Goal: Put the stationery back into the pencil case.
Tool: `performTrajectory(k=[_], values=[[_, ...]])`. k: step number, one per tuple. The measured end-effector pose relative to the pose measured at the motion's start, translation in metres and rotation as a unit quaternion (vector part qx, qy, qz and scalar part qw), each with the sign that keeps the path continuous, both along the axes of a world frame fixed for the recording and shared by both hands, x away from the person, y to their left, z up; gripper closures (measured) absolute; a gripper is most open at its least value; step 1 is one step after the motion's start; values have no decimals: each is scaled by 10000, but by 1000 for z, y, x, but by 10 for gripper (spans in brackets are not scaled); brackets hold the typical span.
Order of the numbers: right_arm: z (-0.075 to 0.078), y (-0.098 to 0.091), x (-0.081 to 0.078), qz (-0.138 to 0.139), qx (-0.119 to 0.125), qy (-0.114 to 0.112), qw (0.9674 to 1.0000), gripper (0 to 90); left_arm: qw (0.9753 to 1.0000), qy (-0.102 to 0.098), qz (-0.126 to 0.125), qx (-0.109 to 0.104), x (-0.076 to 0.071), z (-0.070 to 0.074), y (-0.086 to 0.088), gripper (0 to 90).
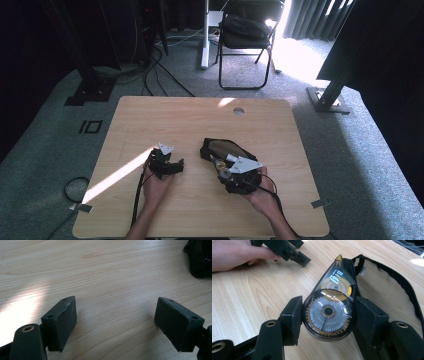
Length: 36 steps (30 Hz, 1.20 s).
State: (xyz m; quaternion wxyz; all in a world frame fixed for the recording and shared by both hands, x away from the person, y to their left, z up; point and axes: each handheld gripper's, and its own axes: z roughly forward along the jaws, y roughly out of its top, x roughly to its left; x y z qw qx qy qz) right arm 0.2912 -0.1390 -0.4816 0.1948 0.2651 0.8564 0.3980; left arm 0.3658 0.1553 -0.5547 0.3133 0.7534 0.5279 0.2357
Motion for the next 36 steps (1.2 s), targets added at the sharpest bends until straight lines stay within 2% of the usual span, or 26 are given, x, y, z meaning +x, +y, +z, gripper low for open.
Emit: performTrajectory(k=[36], values=[[12, -18, 9, -233, 59, -127, 9996, 414, 10000, 6, -6, 9, 0, 0, 0, 185]])
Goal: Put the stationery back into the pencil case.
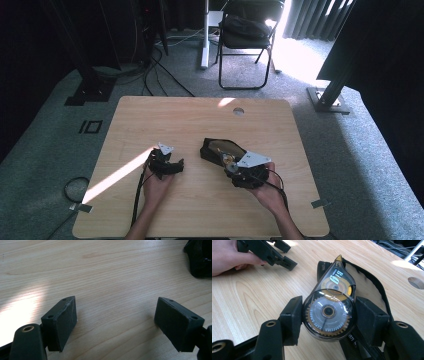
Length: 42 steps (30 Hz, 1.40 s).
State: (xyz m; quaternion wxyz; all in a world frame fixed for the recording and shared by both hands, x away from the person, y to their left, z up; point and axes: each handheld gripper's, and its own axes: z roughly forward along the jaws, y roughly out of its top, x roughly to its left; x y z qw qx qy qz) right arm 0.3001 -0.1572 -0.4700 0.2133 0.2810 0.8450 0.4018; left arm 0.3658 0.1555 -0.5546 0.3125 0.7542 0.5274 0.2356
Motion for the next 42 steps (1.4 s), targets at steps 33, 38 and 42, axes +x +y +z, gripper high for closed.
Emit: performTrajectory(k=[33, 38, 42], values=[[5, -9, 17, -172, 134, -14, 9998, 413, 10000, 0, 2, -2, 0, 0, 0, 185], [6, -9, 20, -188, 151, -13, 9997, 414, 10000, -1, 2, -2, 0, 0, 0, 185], [6, -10, 22, -218, 170, -5, 9996, 413, 10000, -1, 2, -1, 0, 0, 0, 185]])
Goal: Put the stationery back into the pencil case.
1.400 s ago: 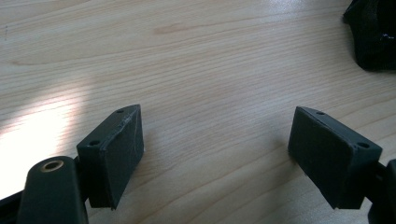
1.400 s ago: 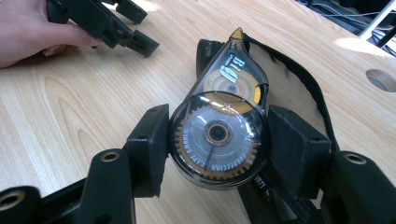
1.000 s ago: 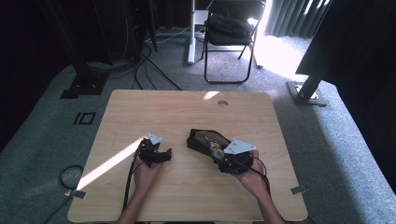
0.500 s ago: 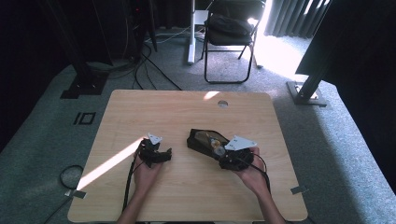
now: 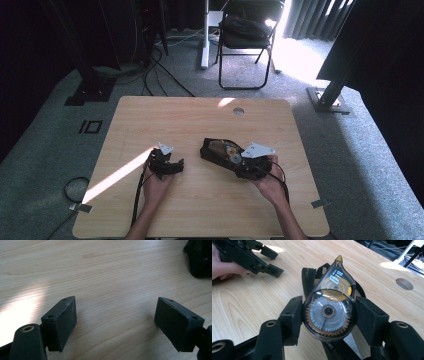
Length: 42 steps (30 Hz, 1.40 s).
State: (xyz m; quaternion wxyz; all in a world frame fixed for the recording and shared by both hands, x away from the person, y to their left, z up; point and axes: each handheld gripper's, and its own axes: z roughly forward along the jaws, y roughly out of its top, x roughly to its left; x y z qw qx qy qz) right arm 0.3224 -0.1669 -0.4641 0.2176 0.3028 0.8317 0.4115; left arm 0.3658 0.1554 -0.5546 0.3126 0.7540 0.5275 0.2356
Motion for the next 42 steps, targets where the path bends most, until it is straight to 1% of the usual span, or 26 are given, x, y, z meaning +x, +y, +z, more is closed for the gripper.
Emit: performTrajectory(k=[22, 35, 42], values=[[-1, -3, 16, -80, -13, 6, 10000, 413, 10000, 1, -1, 0, 0, 0, 0, 185], [-5, -3, 26, -76, -14, 28, 10000, 414, 10000, 0, -1, -1, 0, 0, 0, 185], [-9, -1, 32, -53, -60, 95, 9999, 413, 10000, -1, -1, -1, 0, 0, 0, 185]])
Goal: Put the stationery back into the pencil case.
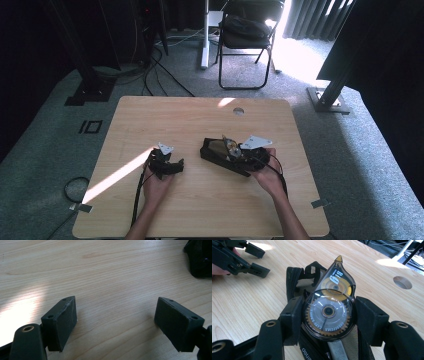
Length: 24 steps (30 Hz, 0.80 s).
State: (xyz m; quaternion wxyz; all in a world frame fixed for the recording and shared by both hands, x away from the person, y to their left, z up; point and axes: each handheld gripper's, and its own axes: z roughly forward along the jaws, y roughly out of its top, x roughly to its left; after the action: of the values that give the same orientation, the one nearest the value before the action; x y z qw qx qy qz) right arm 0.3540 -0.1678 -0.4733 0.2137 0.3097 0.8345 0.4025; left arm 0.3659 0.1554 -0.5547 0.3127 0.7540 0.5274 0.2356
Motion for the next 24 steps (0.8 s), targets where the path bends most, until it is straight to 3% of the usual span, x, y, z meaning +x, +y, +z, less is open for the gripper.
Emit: performTrajectory(k=[24], values=[[-15, 2, 17, -30, -192, 266, 9995, 411, 10000, 1, 0, 1, 0, 0, 0, 185]])
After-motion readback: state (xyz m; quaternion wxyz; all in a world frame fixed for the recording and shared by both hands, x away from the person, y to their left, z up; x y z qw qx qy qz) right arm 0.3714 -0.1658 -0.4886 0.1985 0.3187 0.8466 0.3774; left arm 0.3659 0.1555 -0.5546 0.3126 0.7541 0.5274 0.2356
